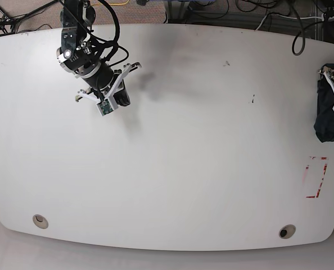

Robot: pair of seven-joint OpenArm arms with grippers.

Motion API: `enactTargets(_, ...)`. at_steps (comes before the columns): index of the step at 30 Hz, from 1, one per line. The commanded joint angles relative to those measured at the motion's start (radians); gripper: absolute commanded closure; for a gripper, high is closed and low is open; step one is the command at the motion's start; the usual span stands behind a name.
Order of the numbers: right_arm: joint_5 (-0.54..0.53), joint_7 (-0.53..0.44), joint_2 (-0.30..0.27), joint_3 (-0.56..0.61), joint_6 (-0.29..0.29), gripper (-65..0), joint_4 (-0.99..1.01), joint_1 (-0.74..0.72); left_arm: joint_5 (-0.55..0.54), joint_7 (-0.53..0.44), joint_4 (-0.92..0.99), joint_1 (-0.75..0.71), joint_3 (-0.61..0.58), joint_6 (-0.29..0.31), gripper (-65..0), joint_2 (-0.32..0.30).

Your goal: Fold the T-shirt properly

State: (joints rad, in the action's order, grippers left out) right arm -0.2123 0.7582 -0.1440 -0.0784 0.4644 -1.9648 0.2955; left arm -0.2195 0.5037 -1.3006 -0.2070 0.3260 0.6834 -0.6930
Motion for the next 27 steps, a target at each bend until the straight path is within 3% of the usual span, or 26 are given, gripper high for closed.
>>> enactTargets(1, 0.000, -0.081, -0.009, -0.004, 0.000, -0.5, -0.021, -0.006, -0.010, 0.023, -0.135, 0.004, 0.009, -0.004, -42.1, -0.026)
enactTargets(5, 0.001, -0.188, -0.012, -0.004, 0.000, -0.6, -0.003, 0.023, -0.004, 0.019, -0.284, -0.059, 0.009, -0.026, -40.8, 0.014)
enactTargets(7, 0.001, -0.259, -0.012, -0.004, 0.000, -0.6, 0.015, 0.040, 0.025, -0.014, -0.362, -0.096, 0.009, -0.061, -38.6, 0.035)
enactTargets(11, 0.014, -0.421, -0.024, -0.011, 0.000, -0.6, 0.058, 0.094, 0.131, -0.119, -0.529, -0.187, 0.003, -0.152, -36.7, 0.140)
enactTargets(19, 0.046, -0.593, -0.038, -0.013, -0.008, -0.6, 0.100, 0.219, 0.253, -0.202, -0.666, -0.303, 0.003, -0.162, -36.8, 0.342)
enactTargets(27, 0.035, -0.650, -0.019, -0.097, -0.003, -0.5, 0.095, 0.367, 0.260, -0.304, -0.689, -0.475, 0.003, -0.170, -36.7, 0.465)
